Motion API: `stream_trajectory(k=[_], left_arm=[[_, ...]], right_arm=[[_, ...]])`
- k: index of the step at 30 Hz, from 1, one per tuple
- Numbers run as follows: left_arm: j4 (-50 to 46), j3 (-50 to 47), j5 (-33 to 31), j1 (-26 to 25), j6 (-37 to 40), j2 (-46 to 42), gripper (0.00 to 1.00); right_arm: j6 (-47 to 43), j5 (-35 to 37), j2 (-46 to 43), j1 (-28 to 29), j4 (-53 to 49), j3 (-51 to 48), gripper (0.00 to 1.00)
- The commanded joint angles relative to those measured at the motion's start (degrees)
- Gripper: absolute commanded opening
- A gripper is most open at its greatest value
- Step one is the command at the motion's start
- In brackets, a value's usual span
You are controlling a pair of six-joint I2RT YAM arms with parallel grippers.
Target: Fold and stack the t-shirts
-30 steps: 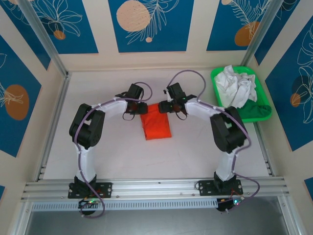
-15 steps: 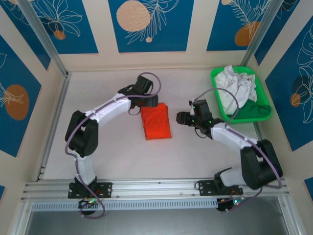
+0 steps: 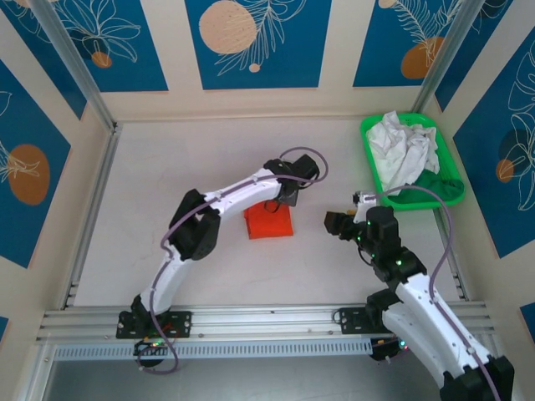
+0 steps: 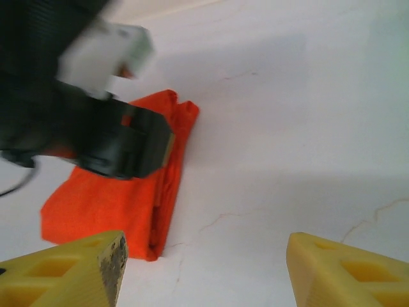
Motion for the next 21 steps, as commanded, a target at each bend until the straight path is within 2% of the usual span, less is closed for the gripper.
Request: stream_trajectory(k=[1,7,14,16,21], left_arm=[[-6.5,6.58,-1.52,-2.09,-0.25,3.84,0.64],[-7.83,8.55,-1.02,-2.17,0.52,8.24,0.56],[-7.2,8.24,1.33,-2.0,3.99,9.53,0.38],[-6.65,7.49,1.51,-1.76,6.13,9.04,0.36],[2.24,-4.76,1.85,0.02,15.16,2.06,0.33]], right_arm=[[-3.92,-7.8,0.45,0.05,-0.86,-0.72,0.68],[-4.2,-10.35,6.54,1.65,3.19,0.54,0.68],[-5.52,-10.75,11.88,2.84,4.69,2.13,0.68],[-5.74,-10.82,12.74,3.2,5.01,2.31,0.68],[-5.66,-10.5,14.31,4.0,5.82,2.52,0.68]])
